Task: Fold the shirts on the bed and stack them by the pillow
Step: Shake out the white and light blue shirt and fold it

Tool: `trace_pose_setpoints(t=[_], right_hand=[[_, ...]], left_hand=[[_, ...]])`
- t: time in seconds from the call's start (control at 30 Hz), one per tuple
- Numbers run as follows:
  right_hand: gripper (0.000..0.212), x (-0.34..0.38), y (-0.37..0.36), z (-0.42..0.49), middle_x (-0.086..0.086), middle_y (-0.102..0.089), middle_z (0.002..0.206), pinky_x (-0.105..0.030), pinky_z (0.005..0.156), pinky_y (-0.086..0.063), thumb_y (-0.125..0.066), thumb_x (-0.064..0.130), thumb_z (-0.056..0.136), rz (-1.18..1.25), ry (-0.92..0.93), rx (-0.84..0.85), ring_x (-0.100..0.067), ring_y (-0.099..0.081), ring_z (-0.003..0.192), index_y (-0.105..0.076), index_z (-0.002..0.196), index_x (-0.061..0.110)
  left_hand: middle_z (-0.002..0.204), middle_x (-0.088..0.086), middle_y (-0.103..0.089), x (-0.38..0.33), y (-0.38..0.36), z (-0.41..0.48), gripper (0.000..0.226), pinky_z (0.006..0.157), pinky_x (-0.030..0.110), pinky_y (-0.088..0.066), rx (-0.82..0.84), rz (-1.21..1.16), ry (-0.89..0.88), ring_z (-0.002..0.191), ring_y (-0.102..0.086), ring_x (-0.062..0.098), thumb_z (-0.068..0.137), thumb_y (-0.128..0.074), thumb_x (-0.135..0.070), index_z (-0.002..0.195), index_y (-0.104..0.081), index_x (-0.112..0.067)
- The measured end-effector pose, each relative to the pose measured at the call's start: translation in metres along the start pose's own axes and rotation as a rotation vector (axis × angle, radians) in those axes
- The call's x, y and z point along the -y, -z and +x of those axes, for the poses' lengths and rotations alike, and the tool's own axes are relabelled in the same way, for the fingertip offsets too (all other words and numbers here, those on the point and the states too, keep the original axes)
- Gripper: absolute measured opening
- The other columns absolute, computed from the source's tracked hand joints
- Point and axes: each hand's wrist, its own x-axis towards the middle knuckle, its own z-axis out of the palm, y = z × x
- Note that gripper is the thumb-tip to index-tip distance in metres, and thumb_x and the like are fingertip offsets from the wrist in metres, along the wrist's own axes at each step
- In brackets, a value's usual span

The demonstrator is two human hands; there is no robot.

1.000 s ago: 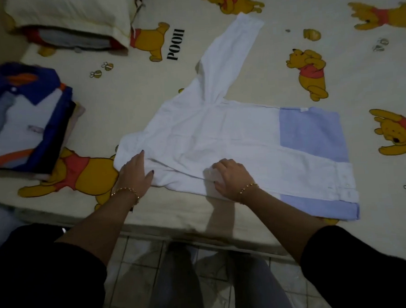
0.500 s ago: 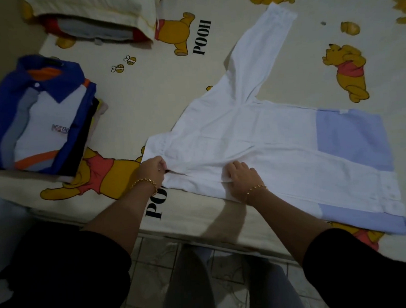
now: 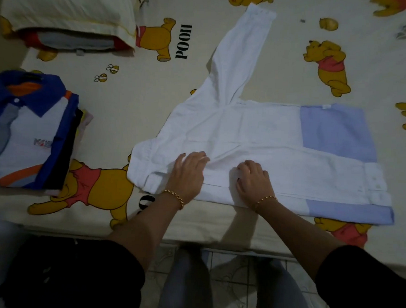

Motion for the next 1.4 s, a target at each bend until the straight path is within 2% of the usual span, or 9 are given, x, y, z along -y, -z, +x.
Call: trace_pose_setpoints(t=[0.1,0.17,0.33,0.43,0.73,0.9,1.07,1.23,1.4], right_hand=[[0.057,-0.034,0.001,-0.013,-0.015,-0.041,0.144,-0.049,0.1,-0.04,-0.038,0.027,0.084,-0.031,-0.051,-0.026,-0.031,-0.04,0.131,-0.042,0.137,0.004],[0.063,-0.061,0.001,-0.022,-0.012,-0.03,0.153,-0.052,0.108,-0.029,-0.035,0.029,0.087,-0.037,-0.075,-0.009,-0.027,-0.029,0.141,-0.032,0.145,0.005],[0.071,-0.139,-0.008,-0.049,-0.001,0.0,0.16,-0.051,0.118,-0.002,-0.019,0.049,0.093,-0.088,-0.164,0.048,-0.015,0.001,0.147,-0.007,0.153,0.013],[0.072,-0.177,-0.003,-0.065,0.001,0.001,0.16,-0.052,0.116,0.007,-0.016,0.055,0.093,-0.084,-0.268,-0.005,-0.013,0.001,0.147,-0.005,0.153,0.016],[0.066,-0.235,0.036,-0.005,0.0,-0.01,0.16,-0.047,0.115,0.008,-0.019,0.048,0.094,-0.051,-0.189,-0.046,-0.013,-0.004,0.147,-0.016,0.152,0.016],[0.056,-0.261,0.065,0.072,-0.003,-0.011,0.159,-0.047,0.116,0.003,-0.037,0.027,0.101,-0.039,-0.153,0.014,-0.016,-0.007,0.147,-0.016,0.152,0.014],[0.065,-0.275,0.091,0.146,-0.007,-0.025,0.154,-0.045,0.116,-0.009,-0.054,0.005,0.091,-0.078,-0.076,0.014,-0.022,-0.02,0.143,-0.025,0.148,0.011],[0.054,-0.291,0.089,0.173,-0.014,-0.047,0.126,-0.043,0.105,-0.029,-0.066,0.003,0.077,-0.172,-0.044,0.013,-0.034,-0.044,0.117,-0.046,0.127,0.008],[0.045,-0.296,0.1,0.169,-0.011,-0.064,0.103,-0.039,0.09,-0.035,-0.065,0.043,0.082,-0.254,-0.118,0.17,-0.031,-0.058,0.099,-0.047,0.109,0.011]], left_hand=[[0.148,0.004,-0.038,-0.035,-0.025,0.008,0.058,0.11,0.047,-0.027,0.172,0.169,-0.281,0.137,-0.036,0.019,0.083,-0.033,-0.012,0.14,-0.041,-0.014],[0.154,0.004,-0.027,-0.053,-0.039,0.015,0.057,0.113,0.048,-0.025,0.216,0.222,-0.281,0.142,-0.027,0.019,0.09,-0.028,-0.018,0.146,-0.029,-0.014],[0.158,0.005,-0.015,-0.05,-0.065,0.024,0.062,0.114,0.05,-0.017,0.192,0.045,0.312,0.144,-0.019,0.024,0.093,-0.017,-0.041,0.15,-0.017,-0.017],[0.158,0.007,-0.014,-0.042,-0.071,0.022,0.067,0.115,0.048,-0.016,0.226,0.053,0.372,0.144,-0.018,0.027,0.091,-0.012,-0.045,0.15,-0.015,-0.013],[0.158,0.005,-0.014,-0.068,-0.053,0.097,0.061,0.117,0.045,-0.007,0.114,0.006,0.244,0.146,-0.011,0.02,0.096,-0.021,-0.037,0.15,-0.016,-0.009],[0.159,0.004,-0.001,-0.065,-0.04,0.188,0.071,0.118,0.037,-0.002,0.205,0.173,0.152,0.146,-0.002,0.017,0.09,-0.037,0.004,0.15,-0.002,-0.01],[0.159,0.007,0.004,-0.035,-0.032,0.263,0.088,0.117,0.037,-0.004,0.449,0.526,-0.015,0.146,0.0,0.02,0.092,-0.056,-0.026,0.148,0.009,-0.005],[0.141,0.01,-0.037,-0.026,-0.029,0.3,0.099,0.117,0.038,-0.007,0.564,0.644,-0.107,0.134,-0.034,0.023,0.068,-0.072,-0.058,0.14,-0.029,-0.007],[0.118,0.003,-0.057,-0.03,-0.007,0.308,0.079,0.114,0.036,-0.018,0.577,0.753,-0.253,0.115,-0.049,0.02,0.069,-0.057,-0.076,0.119,-0.054,-0.014]])
